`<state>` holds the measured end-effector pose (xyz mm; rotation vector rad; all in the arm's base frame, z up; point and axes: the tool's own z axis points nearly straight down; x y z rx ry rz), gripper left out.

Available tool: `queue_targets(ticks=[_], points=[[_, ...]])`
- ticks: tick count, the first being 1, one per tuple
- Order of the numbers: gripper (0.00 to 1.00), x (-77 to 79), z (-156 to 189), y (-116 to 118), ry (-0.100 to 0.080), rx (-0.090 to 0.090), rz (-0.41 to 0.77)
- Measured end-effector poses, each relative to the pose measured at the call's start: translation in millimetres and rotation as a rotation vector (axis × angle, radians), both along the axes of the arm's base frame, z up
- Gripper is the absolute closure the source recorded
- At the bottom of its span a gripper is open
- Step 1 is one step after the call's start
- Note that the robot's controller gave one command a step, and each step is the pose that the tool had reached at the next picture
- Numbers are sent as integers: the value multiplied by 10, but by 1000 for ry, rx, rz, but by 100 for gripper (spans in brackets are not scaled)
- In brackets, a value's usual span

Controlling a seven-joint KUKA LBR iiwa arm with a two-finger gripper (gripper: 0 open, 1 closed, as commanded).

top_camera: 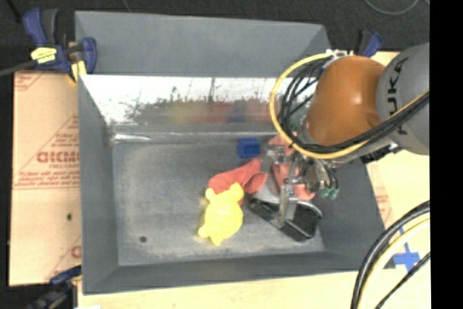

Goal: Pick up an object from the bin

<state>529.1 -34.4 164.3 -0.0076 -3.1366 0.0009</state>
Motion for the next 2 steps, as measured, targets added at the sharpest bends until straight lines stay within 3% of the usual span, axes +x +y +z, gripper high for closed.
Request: queue_targets(ticks=[2], points=[[0, 22, 29, 7, -7, -1, 2]])
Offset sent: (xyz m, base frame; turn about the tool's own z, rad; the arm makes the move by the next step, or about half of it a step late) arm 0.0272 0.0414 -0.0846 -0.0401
